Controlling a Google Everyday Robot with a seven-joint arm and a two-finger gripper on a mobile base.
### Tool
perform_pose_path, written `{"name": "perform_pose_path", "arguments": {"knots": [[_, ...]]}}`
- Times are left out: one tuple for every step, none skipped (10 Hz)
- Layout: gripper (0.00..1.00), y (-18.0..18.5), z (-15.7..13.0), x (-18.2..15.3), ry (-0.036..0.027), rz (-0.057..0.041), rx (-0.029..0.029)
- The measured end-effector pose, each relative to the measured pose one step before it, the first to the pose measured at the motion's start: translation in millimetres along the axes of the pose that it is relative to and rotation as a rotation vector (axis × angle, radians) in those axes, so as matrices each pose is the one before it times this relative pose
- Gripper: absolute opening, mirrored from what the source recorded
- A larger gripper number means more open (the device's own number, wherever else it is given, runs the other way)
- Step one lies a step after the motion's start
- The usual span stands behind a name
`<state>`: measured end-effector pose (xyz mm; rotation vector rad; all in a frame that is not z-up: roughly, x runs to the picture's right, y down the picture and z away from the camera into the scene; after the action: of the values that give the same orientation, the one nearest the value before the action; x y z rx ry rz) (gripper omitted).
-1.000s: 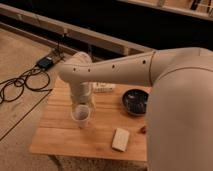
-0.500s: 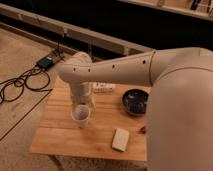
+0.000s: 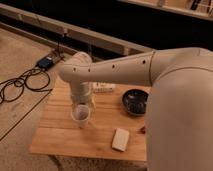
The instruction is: Push the eraser across the table
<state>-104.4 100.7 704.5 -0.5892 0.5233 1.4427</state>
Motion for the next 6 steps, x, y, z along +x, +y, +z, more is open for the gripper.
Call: {"name": "perform_pose_path", "arguments": {"knots": [[0.65, 0.04, 0.18, -0.30, -0.00003, -0.00024, -0.00056], [0.65, -0.07, 0.31, -0.37, -0.00008, -0.00029, -0.00033], [0.65, 0.05, -0.04, -0.46, -0.00074, -0.00005, -0.00075], [0.65, -0.45, 0.11, -0.44, -0.00022, 0.00035, 0.00047], [0.65, 0.18, 0.31, -0.48, -0.00032, -0.00010, -0.00100], [0.65, -0.06, 0.02, -0.17, -0.00047, -0.00009, 0.00004]]}}
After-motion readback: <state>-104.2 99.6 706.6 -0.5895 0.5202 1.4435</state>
